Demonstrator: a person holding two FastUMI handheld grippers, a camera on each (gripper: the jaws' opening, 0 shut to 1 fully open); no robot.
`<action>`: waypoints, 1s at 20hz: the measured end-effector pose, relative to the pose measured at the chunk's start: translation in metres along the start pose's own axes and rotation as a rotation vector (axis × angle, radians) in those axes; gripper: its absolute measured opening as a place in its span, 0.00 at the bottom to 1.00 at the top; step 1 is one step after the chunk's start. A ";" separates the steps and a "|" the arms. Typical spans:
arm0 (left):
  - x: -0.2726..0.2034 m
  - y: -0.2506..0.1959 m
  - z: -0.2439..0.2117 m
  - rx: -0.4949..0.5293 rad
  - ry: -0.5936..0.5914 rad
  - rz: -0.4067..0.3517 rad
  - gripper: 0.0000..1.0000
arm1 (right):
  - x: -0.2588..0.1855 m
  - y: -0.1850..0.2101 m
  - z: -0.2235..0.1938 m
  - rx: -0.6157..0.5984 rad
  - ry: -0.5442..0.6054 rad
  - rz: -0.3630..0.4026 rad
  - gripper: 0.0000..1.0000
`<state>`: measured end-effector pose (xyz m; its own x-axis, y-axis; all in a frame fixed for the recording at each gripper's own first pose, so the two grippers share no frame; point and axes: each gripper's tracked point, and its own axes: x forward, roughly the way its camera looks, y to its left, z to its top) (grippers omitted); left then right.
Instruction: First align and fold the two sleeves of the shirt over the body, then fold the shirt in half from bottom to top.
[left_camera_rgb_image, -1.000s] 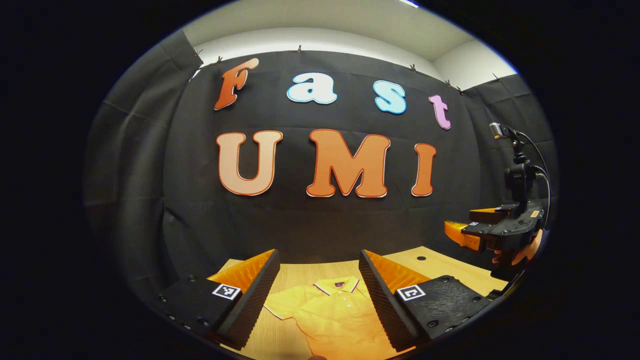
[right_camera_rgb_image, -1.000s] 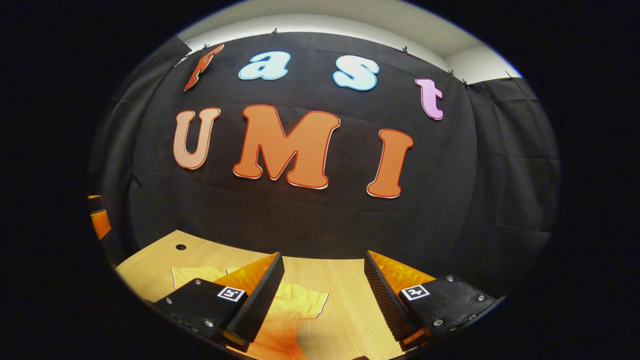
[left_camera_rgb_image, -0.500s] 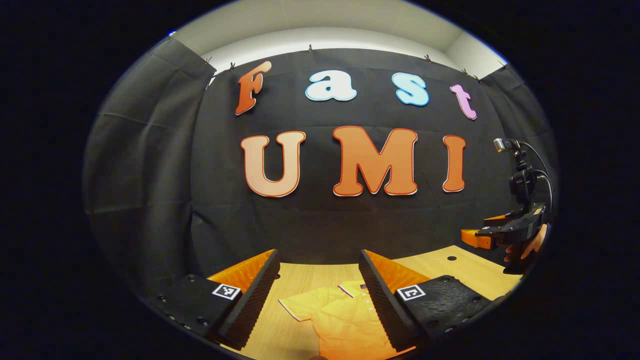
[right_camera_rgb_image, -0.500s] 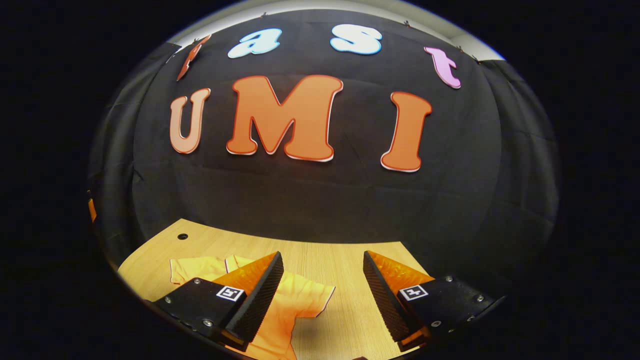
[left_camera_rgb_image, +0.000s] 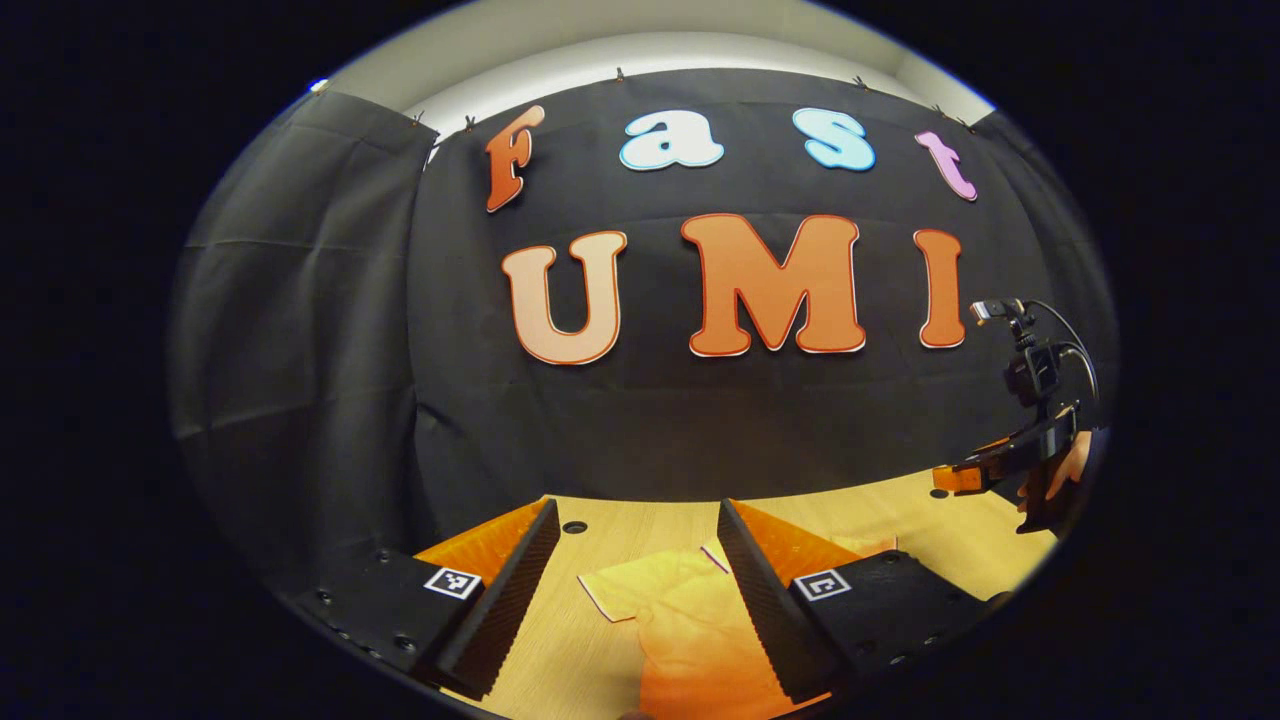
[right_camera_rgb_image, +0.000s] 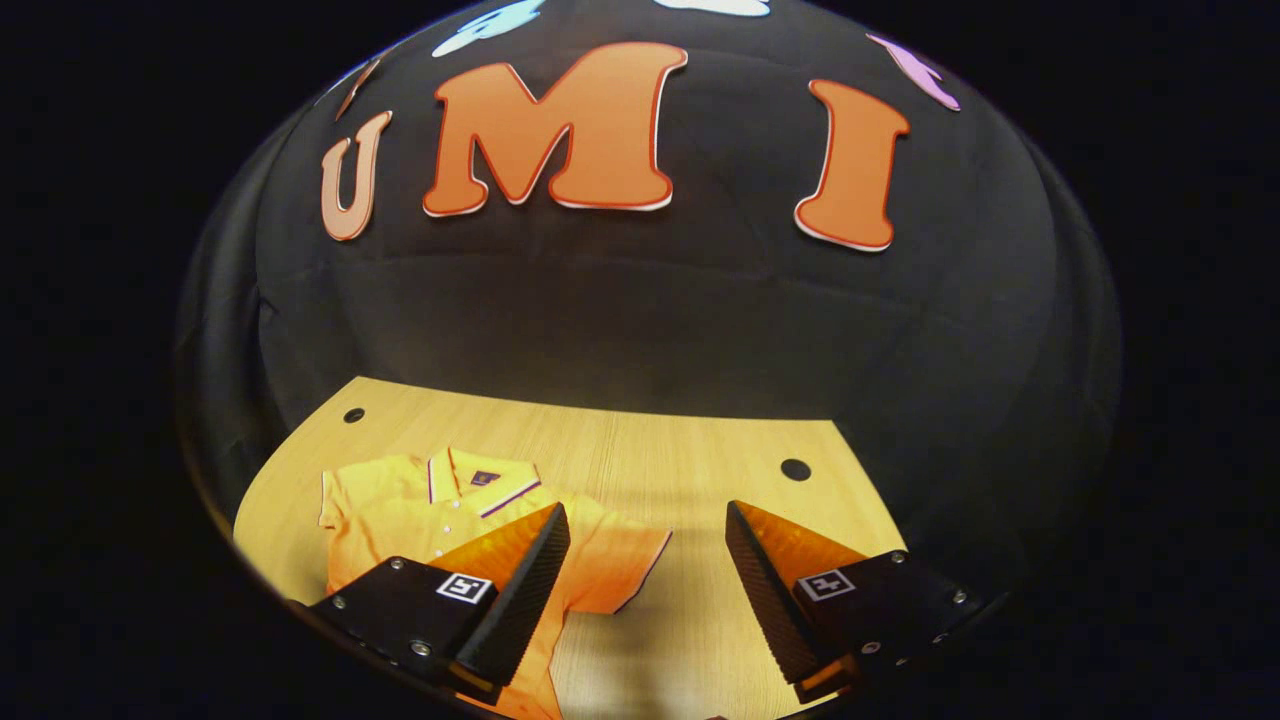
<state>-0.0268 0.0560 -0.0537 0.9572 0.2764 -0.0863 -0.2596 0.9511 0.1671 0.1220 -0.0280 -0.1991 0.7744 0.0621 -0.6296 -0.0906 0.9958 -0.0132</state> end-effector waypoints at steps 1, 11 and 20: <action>0.001 -0.001 -0.003 0.004 0.010 0.013 0.97 | 0.012 0.000 -0.006 0.009 0.034 0.007 0.95; -0.005 -0.001 -0.045 0.071 0.153 0.128 0.99 | 0.098 -0.013 -0.067 -0.011 0.286 0.036 0.95; -0.008 0.007 -0.066 0.043 0.240 0.198 0.99 | 0.151 -0.010 -0.139 0.020 0.649 0.072 0.84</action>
<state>-0.0453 0.0699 -0.1166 0.8296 0.4853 -0.2760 -0.4277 0.8702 0.2444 0.1530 -0.0383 -0.4018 0.2310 0.0815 -0.9695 -0.1111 0.9922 0.0569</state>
